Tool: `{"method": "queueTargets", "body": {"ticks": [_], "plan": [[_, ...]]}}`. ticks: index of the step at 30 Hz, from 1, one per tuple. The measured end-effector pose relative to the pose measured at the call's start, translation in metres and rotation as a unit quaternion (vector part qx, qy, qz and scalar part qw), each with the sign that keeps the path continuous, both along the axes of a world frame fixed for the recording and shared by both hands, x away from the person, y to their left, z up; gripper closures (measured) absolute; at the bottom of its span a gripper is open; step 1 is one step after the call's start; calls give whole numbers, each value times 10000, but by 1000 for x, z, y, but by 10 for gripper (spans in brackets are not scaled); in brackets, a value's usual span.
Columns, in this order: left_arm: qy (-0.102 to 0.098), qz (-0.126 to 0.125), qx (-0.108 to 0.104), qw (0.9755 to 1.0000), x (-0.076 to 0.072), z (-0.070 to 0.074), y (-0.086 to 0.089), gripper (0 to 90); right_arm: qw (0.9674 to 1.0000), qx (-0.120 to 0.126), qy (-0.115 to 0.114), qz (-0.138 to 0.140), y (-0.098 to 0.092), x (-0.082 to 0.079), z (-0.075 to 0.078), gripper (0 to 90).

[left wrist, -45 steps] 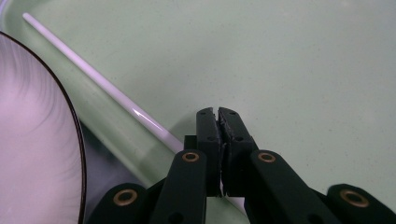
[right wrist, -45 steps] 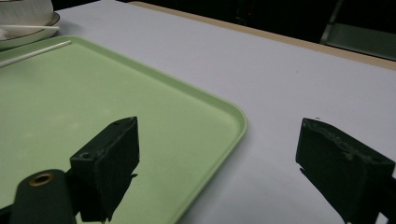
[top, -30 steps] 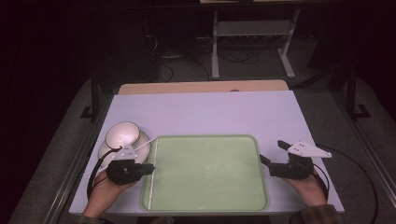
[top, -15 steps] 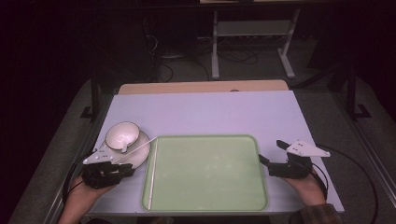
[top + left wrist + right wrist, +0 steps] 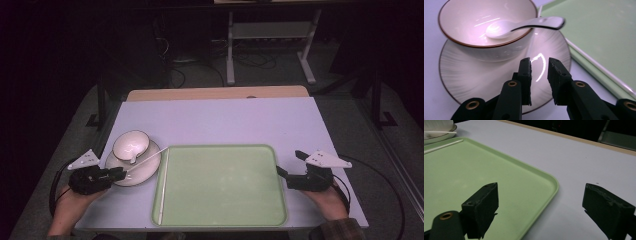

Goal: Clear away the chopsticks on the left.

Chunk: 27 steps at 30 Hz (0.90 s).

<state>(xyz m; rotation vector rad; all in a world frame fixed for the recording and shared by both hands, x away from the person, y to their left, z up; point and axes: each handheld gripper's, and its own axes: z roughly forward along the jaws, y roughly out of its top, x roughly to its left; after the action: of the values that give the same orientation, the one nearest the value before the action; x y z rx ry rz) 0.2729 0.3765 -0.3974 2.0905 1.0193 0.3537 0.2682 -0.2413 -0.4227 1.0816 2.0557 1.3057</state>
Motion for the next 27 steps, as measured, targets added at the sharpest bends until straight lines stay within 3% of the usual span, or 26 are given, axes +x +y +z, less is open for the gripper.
{"method": "queueTargets", "body": {"ticks": [8, 16, 27], "plan": [[95, 127, 79, 9998, 11, -8, 7, 683, 10000, 0, 13, -12, 0, 0, 0, 127], [281, -43, 281, 9992, 16, -17, 4, 671, 10000, 1, 2, -6, 0, 0, 0, 128], [438, -156, 383, 9982, 23, -24, -3, 760, 10000, -8, 1, -1, 0, 0, 0, 128]]}}
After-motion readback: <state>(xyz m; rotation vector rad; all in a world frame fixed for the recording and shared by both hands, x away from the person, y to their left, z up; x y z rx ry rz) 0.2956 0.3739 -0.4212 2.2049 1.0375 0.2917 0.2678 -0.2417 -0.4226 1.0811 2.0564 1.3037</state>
